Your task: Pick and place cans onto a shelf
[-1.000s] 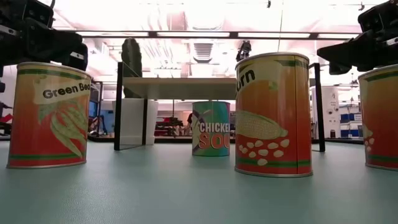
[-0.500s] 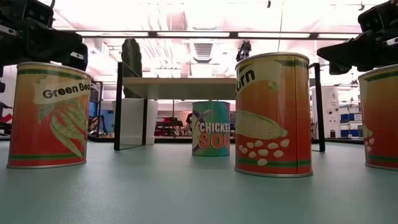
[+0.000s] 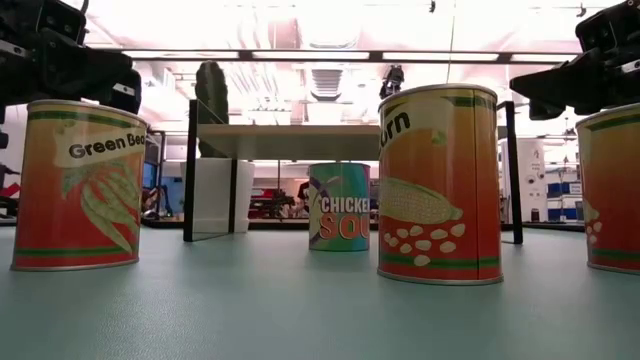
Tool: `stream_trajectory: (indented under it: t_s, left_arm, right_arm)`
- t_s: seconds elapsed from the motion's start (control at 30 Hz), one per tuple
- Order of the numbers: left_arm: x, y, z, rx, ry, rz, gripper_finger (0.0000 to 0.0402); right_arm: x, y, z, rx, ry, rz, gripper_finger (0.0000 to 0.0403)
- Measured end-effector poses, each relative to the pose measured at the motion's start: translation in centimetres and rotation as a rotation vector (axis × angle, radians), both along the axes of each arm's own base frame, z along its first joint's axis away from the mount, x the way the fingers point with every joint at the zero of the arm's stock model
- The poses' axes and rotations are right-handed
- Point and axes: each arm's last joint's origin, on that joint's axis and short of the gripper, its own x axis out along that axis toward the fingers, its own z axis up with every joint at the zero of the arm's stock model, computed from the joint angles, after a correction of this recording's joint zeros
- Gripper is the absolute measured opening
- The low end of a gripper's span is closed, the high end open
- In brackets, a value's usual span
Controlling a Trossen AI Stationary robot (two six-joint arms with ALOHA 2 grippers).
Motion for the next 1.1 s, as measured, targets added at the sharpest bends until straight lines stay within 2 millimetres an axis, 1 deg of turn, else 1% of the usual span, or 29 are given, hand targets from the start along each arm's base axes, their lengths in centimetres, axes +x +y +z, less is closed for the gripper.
stream_trajectory:
  t_s: [0.9,1.1]
  left_arm:
    - [0.0,0.0,0.0,0.0,0.0,0.0,0.0]
    - [0.0,0.0,0.0,0.049,-0.012,0.002,0.0]
  right_arm:
    - [0.0,0.0,0.0,0.0,0.0,0.0,0.0009]
    - [0.0,0.0,0.01,0.0,0.0,0.0,0.0009]
